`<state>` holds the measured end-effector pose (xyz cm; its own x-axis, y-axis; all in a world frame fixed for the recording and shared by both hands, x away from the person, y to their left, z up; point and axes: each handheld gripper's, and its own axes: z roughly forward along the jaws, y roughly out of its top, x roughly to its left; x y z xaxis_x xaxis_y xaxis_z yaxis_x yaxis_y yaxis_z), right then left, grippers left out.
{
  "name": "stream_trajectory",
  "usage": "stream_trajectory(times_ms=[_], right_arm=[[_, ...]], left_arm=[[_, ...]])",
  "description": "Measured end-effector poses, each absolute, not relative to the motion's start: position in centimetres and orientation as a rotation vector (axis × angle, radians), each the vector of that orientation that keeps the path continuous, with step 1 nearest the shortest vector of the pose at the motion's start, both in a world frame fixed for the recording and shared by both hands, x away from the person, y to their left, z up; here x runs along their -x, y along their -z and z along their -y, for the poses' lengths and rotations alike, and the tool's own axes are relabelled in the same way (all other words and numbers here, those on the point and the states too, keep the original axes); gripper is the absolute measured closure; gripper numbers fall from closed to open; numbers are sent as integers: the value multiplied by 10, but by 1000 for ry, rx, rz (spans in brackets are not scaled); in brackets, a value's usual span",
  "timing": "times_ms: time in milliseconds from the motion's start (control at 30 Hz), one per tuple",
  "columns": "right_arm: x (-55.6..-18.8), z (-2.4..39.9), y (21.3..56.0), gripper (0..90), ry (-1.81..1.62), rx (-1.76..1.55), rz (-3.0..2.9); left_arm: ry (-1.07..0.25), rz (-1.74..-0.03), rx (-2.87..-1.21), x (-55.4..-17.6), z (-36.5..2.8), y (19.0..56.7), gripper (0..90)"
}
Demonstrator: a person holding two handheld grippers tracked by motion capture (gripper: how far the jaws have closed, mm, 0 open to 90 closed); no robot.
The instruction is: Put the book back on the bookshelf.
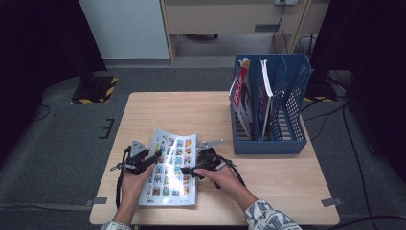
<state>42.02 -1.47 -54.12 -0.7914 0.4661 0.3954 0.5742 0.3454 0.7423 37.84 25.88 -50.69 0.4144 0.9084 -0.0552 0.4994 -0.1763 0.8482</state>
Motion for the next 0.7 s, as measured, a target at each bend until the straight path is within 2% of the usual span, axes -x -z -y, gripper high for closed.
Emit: stream_trajectory(times_ms=[100,133,233,333,500,700], right_arm=[[-420,15,541,169,1442,963,2483],[-420,15,541,168,1442,963,2481],[-420,15,541,169,1442,965,2479],[-421,16,541,168,1442,967,2468],[-421,15,541,168,1445,965,2471],[-422,13,541,159,1436,958,2484]], left_arm=[[-673,-1265,-1800,-377,-266,507,435],[-671,-1281,-1786,-375,-268,506,398],[-710,-1302,-1821,-369,-273,504,379],[-697,-1303,-1866,-363,-274,507,345],[-632,-1312,-1940,-363,-270,517,383],[-589,-1276,-1946,-365,-265,522,388]])
